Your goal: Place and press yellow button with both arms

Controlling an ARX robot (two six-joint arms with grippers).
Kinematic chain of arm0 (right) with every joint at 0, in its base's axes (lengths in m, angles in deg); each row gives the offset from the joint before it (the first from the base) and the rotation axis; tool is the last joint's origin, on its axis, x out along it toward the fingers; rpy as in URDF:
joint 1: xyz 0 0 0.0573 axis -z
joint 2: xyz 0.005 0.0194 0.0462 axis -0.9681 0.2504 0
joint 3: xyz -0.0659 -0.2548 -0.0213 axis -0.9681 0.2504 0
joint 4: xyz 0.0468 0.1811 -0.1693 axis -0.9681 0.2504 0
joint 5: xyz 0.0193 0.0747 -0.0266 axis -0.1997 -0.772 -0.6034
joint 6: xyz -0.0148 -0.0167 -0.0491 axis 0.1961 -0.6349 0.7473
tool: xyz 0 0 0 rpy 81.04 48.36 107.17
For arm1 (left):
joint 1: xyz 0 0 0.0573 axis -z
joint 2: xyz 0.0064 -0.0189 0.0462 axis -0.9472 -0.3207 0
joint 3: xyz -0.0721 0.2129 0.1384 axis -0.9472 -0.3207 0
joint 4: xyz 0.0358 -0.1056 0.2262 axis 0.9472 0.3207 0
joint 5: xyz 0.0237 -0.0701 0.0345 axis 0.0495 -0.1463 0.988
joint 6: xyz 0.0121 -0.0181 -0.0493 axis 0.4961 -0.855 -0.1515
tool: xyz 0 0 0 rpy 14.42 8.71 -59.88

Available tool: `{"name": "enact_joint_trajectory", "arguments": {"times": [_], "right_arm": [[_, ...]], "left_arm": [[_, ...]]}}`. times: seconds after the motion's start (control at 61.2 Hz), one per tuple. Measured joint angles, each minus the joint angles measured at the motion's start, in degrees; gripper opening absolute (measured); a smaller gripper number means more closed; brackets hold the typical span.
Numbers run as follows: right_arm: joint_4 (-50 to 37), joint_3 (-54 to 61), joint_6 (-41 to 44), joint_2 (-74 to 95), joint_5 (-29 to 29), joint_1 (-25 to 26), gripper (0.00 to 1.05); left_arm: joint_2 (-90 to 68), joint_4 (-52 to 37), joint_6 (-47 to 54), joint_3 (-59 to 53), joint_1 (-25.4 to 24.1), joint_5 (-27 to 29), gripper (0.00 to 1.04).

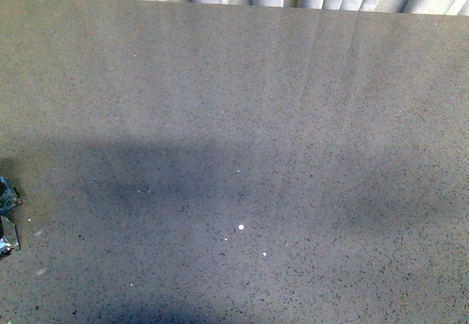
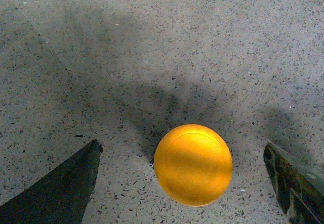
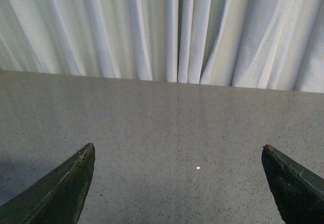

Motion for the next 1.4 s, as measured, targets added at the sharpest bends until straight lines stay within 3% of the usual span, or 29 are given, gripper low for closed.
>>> {"name": "enact_joint_trajectory", "arguments": {"times": [0.376, 0.637, 0.768, 0.833, 1.144, 1.405], "right_arm": [[0.0, 0.0, 0.0, 0.0, 0.0, 0.0, 0.96], [0.0, 0.0, 0.0, 0.0, 0.0, 0.0, 0.96], [0.0, 0.0, 0.0, 0.0, 0.0, 0.0, 0.96], [0.0, 0.0, 0.0, 0.0, 0.0, 0.0, 0.96], [0.0, 0.0, 0.0, 0.0, 0.0, 0.0, 0.96], [0.0, 0.0, 0.0, 0.0, 0.0, 0.0, 0.96]], "left_arm": [[-0.2, 0.0, 0.0, 0.0, 0.5, 0.2, 0.86], [-0.3, -0.2, -0.3, 0.0, 1.4, 0.6, 0.63], [-0.5, -0.3, -0.6, 0.0, 1.7, 0.6, 0.39], [-0.7, -0.4, -0.6, 0.2, 1.7, 0.5, 0.35], [-0.3, -0.2, -0.6, 0.2, 2.3, 0.5, 0.34], [7.6, 6.1, -0.6, 0.8, 0.6, -0.4, 0.34]]}}
